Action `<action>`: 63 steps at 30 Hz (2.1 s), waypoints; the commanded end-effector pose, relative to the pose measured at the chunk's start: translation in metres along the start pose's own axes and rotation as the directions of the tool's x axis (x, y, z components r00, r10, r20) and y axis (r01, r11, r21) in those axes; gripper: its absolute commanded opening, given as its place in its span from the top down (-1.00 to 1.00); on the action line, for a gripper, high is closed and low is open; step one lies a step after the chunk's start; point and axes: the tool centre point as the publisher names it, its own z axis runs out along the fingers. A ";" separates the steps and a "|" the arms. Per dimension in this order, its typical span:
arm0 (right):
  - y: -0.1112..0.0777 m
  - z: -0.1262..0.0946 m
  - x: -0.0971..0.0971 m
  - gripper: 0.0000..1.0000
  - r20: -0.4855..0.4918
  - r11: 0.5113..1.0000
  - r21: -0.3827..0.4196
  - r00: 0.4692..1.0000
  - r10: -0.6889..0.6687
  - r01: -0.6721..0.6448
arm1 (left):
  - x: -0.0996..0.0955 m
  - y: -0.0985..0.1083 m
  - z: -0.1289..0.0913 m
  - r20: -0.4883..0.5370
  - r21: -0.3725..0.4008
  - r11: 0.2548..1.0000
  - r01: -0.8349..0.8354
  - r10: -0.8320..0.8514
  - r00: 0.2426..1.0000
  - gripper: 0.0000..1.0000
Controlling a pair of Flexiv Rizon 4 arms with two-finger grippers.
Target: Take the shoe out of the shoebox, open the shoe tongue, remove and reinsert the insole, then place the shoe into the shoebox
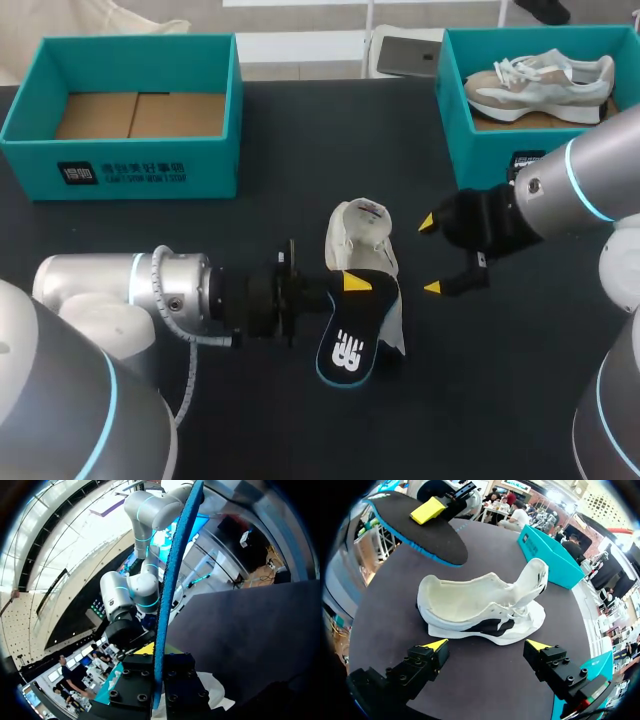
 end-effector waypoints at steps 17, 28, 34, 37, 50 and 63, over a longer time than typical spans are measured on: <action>0.015 0.009 0.006 -1.00 -0.001 0.998 0.055 1.000 0.021 -0.021 | 0.010 0.023 0.028 -0.025 0.007 1.000 0.021 -0.021 0.999 1.00; 0.015 0.009 0.006 -1.00 -0.001 0.998 0.055 1.000 0.021 -0.021 | 0.019 0.041 0.035 -0.024 -0.009 0.998 0.068 -0.068 0.997 1.00; 0.015 0.009 0.006 -1.00 -0.001 0.998 0.055 1.000 0.021 -0.021 | 0.028 0.058 0.036 -0.019 -0.013 0.994 0.108 -0.108 0.994 1.00; 0.015 0.009 0.006 -1.00 -0.001 0.998 0.055 1.000 0.021 -0.021 | 0.031 0.067 0.037 -0.019 -0.017 0.994 0.112 -0.112 0.993 1.00; 0.015 0.009 0.006 -1.00 -0.001 0.998 0.055 1.000 0.021 -0.021 | 0.030 0.097 0.029 0.014 -0.077 0.989 0.123 -0.122 0.992 1.00; 0.015 0.009 0.006 -1.00 -0.001 0.998 0.055 1.000 0.021 -0.021 | 0.029 0.123 0.024 0.011 -0.156 0.979 0.132 -0.132 0.991 1.00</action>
